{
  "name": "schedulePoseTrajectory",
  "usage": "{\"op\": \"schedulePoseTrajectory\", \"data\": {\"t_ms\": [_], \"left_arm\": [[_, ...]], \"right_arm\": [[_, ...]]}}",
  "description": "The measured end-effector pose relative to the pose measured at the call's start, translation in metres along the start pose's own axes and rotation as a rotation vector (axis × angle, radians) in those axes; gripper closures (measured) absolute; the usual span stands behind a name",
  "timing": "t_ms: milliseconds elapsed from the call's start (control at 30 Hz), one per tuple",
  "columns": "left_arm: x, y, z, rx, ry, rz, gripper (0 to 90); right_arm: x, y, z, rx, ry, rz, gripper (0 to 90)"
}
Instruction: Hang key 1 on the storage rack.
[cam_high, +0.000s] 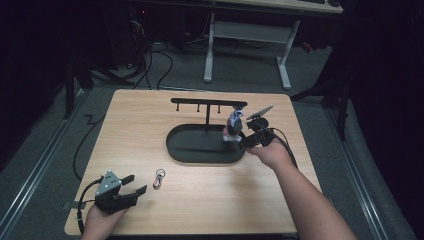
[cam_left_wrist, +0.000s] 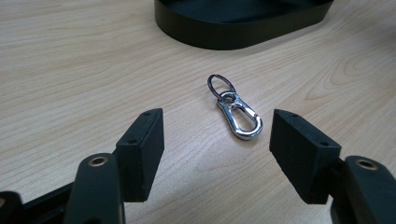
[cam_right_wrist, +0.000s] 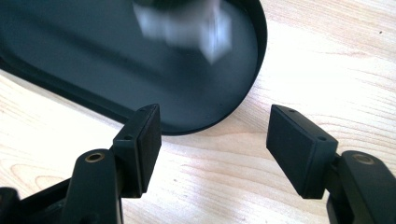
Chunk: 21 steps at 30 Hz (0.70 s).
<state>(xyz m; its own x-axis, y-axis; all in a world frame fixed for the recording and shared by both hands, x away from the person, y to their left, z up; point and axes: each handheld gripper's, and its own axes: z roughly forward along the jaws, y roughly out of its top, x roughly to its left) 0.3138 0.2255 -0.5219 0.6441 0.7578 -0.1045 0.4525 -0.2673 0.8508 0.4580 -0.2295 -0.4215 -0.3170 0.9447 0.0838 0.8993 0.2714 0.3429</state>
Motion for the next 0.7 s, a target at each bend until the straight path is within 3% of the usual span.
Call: {"op": "schedulePoseTrajectory", "data": {"t_ms": [300,700], "left_arm": [[-0.002,0.001,0.002,0.005,-0.005,0.008,36.2],[-0.003,0.0,0.004,0.018,-0.013,0.004,36.3]], "right_arm": [[0.004,-0.015,-0.012,-0.024,0.003,-0.026,36.6],[0.006,-0.054,-0.019,-0.096,-0.005,-0.059,39.6]]}}
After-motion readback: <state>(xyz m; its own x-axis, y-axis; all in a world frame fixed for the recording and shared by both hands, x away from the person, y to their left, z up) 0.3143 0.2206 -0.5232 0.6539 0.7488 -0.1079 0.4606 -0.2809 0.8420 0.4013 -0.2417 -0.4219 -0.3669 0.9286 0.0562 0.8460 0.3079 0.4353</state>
